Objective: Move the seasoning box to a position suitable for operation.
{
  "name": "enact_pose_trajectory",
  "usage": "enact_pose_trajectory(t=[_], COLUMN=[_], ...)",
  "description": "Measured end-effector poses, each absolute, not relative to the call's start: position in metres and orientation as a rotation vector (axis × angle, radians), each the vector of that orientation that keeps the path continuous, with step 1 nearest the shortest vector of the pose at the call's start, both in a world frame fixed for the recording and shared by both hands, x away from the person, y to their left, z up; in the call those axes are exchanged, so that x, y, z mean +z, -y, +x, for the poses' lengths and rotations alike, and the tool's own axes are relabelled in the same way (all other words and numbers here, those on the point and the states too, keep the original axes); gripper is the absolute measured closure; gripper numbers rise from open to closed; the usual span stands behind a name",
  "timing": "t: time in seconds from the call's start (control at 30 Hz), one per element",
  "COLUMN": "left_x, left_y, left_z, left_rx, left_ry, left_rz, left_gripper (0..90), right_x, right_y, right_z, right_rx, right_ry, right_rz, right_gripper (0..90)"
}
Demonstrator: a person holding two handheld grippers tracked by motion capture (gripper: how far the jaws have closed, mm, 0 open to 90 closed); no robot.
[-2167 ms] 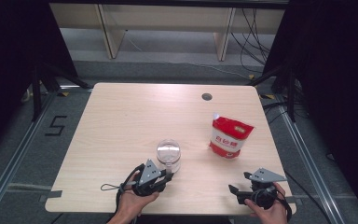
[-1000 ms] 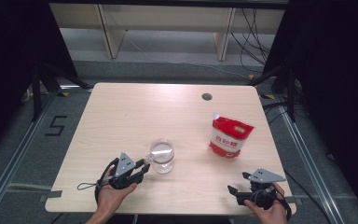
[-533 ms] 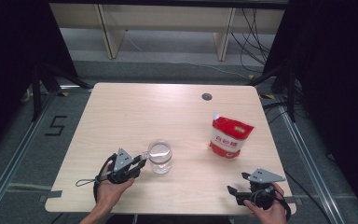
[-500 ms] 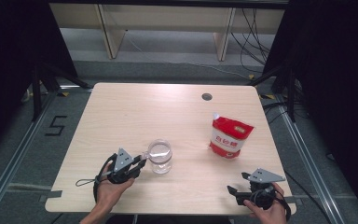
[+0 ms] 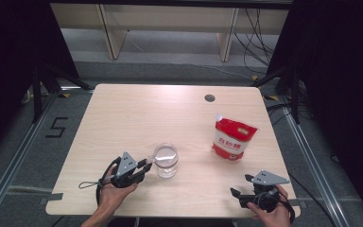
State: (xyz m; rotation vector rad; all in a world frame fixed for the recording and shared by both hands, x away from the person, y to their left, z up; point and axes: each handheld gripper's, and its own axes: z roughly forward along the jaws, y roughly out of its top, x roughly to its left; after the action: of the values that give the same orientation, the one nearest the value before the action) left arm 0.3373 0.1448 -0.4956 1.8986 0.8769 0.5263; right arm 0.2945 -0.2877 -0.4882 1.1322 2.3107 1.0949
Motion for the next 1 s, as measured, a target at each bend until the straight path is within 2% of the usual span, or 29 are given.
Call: enact_pose_trajectory(t=[1.0], left_x=[-0.500], left_y=[-0.115], left_z=[0.320], left_rx=[0.370], left_ry=[-0.641], left_rz=[1.907], left_gripper=[73.9], right_x=[-0.487], right_y=[0.280], right_z=[0.293], right_rx=[1.132], right_ry=[-2.347], right_rz=[1.141], right_gripper=[23.6])
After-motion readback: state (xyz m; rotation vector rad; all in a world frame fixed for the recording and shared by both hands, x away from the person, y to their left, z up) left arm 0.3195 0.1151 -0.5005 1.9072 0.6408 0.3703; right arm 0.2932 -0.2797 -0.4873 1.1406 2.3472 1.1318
